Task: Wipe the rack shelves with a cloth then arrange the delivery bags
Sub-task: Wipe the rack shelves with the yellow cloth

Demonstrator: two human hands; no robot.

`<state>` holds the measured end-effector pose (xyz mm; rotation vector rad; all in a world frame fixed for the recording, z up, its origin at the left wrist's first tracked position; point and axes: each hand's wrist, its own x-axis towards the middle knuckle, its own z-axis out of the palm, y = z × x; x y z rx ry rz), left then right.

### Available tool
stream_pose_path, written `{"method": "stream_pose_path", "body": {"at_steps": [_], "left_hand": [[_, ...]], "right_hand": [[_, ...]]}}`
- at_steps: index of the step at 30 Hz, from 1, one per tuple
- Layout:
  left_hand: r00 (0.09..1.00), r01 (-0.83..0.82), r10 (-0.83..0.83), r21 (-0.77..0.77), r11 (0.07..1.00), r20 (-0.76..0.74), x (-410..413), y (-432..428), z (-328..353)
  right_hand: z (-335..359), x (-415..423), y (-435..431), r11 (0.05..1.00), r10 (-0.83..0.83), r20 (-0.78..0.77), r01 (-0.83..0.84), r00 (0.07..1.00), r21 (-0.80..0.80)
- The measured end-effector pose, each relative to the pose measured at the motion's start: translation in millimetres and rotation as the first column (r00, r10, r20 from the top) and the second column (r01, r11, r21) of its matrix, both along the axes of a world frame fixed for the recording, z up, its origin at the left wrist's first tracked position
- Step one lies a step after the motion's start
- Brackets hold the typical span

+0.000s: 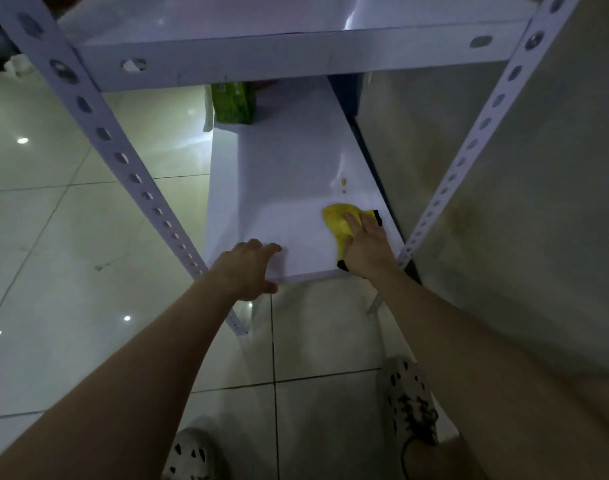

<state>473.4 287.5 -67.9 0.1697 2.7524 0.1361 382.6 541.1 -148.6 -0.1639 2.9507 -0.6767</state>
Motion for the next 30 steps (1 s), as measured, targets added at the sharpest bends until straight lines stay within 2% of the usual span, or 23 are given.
{"method": "stream_pose_path", "body": {"at_steps": [4, 9, 13, 17, 19, 23, 27, 30], "left_hand": [[0.999, 0.008, -0.013, -0.101, 0.995, -0.041, -3.9, -16.3, -23.2], [0.986, 0.013, -0.033, -0.122, 0.992, -0.166, 2.8, -15.0, -39.7], [0.983, 0.045, -0.067, -0.129, 0.991, -0.170, 2.8, -16.2, -46.0], [0.983, 0.027, -0.054, -0.160, 0.987, -0.173, 0.3, -12.3, -46.5], [0.981, 0.027, -0.064, -0.201, 0.979, -0.182, -1.5, -11.8, -45.5], [0.978, 0.039, -0.088, -0.247, 0.968, -0.190, -3.1, -12.4, -40.3], [0.984, 0.041, -0.075, -0.201, 0.979, -0.164, 0.2, -12.3, -36.1], [0.992, 0.054, -0.069, -0.140, 0.989, -0.103, 7.6, -13.4, -27.6]], "right_hand": [[1.8, -36.3, -4.3, 0.997, -0.072, -0.032, 0.072, 0.997, 0.001], [6.7, -97.1, -6.6, 0.993, -0.100, -0.038, 0.102, 0.994, 0.052], [11.1, -151.5, -16.8, 0.992, -0.055, -0.022, 0.057, 0.998, 0.112], [9.5, -181.2, -29.1, 0.992, 0.066, -0.018, -0.064, 0.998, 0.111], [7.5, -175.7, -37.3, 0.990, 0.119, -0.026, -0.117, 0.993, 0.078], [0.0, -117.9, -54.9, 0.962, 0.272, -0.153, -0.267, 0.950, 0.057], [-6.8, -39.0, -55.7, 0.952, 0.297, -0.231, -0.307, 0.927, -0.009], [-10.8, 5.6, -46.1, 0.952, 0.301, -0.209, -0.307, 0.930, 0.007]]}}
